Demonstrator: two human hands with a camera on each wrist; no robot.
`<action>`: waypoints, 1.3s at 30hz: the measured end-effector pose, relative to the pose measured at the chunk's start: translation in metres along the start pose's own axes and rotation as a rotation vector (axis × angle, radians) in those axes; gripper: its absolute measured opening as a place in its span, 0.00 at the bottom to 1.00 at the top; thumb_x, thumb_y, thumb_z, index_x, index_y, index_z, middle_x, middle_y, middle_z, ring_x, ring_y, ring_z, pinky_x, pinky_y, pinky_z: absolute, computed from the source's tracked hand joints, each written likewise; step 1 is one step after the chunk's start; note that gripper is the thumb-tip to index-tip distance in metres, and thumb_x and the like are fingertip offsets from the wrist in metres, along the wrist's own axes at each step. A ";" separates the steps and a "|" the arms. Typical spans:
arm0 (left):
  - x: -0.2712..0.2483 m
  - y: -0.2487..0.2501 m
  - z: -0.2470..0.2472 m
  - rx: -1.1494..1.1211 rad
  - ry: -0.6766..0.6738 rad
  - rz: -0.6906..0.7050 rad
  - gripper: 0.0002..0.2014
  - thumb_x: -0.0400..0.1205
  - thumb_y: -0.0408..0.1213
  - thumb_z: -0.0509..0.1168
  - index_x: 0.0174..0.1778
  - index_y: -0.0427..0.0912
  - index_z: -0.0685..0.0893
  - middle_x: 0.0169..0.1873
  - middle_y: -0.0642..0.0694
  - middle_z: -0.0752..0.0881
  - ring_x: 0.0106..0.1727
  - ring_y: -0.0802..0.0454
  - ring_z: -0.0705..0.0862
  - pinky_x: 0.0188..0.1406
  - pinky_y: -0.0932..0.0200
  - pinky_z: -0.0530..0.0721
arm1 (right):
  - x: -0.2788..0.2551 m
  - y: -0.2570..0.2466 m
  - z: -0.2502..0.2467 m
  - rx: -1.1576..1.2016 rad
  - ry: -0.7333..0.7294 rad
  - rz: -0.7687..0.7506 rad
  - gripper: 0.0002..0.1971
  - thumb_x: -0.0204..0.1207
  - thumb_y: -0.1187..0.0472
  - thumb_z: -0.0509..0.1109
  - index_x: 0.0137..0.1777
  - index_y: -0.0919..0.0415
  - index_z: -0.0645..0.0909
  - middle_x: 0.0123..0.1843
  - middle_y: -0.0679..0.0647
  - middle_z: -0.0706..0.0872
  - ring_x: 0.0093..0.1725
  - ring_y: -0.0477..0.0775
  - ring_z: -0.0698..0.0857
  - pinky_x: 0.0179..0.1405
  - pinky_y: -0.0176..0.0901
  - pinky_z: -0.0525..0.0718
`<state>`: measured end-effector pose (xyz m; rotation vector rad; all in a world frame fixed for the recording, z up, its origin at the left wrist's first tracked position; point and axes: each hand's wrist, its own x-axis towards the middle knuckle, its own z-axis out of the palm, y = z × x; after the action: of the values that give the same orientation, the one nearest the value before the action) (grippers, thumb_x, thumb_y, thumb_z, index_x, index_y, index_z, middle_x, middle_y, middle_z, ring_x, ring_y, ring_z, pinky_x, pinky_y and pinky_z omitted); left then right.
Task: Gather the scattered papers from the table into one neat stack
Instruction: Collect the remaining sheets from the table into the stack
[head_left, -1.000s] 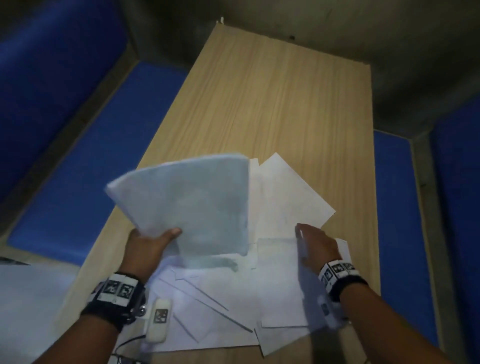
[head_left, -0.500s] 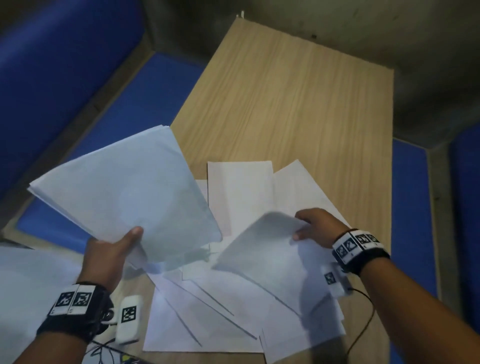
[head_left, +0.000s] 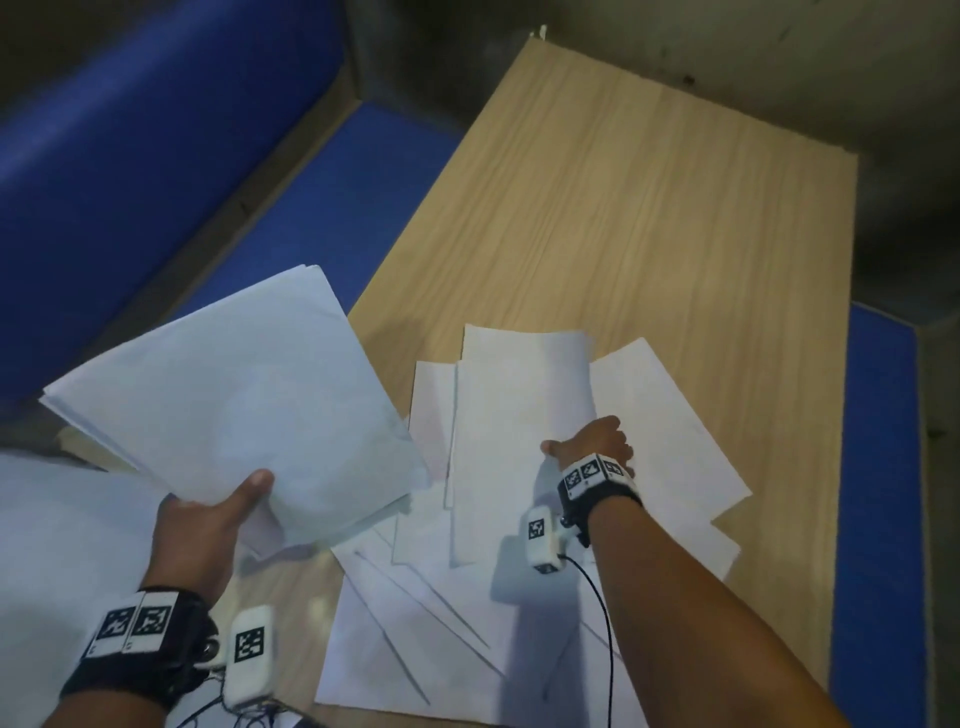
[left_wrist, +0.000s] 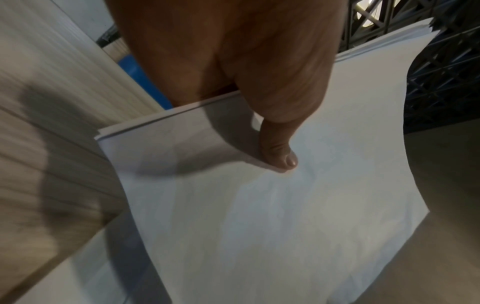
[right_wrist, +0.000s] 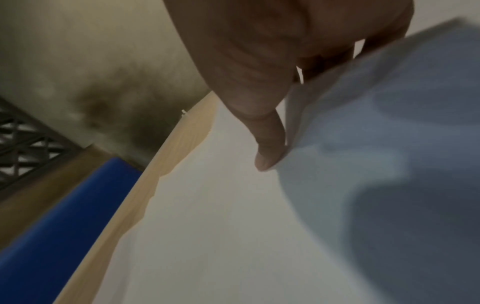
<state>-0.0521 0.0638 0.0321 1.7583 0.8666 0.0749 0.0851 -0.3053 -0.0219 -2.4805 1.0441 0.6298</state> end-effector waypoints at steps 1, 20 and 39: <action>0.000 0.000 -0.002 0.010 0.003 -0.012 0.20 0.80 0.33 0.76 0.65 0.27 0.85 0.57 0.34 0.88 0.57 0.45 0.85 0.63 0.54 0.74 | 0.002 0.000 0.002 -0.002 0.021 -0.008 0.39 0.59 0.44 0.85 0.64 0.63 0.74 0.65 0.61 0.81 0.68 0.65 0.77 0.64 0.64 0.77; 0.001 -0.003 -0.025 -0.012 0.043 -0.054 0.18 0.80 0.38 0.77 0.58 0.28 0.88 0.53 0.34 0.90 0.57 0.37 0.88 0.63 0.47 0.79 | -0.048 0.037 0.015 0.249 -0.069 -0.237 0.26 0.69 0.47 0.80 0.58 0.64 0.79 0.57 0.61 0.82 0.57 0.65 0.84 0.48 0.50 0.85; -0.004 -0.015 -0.024 -0.009 -0.010 -0.011 0.15 0.79 0.37 0.78 0.56 0.31 0.87 0.47 0.37 0.88 0.51 0.41 0.85 0.59 0.46 0.78 | -0.066 0.014 0.047 0.057 -0.035 -0.180 0.10 0.77 0.64 0.68 0.56 0.64 0.81 0.59 0.61 0.82 0.58 0.64 0.82 0.51 0.47 0.81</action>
<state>-0.0737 0.0824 0.0298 1.7443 0.8676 0.0629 0.0213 -0.2538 -0.0279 -2.4692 0.8031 0.5766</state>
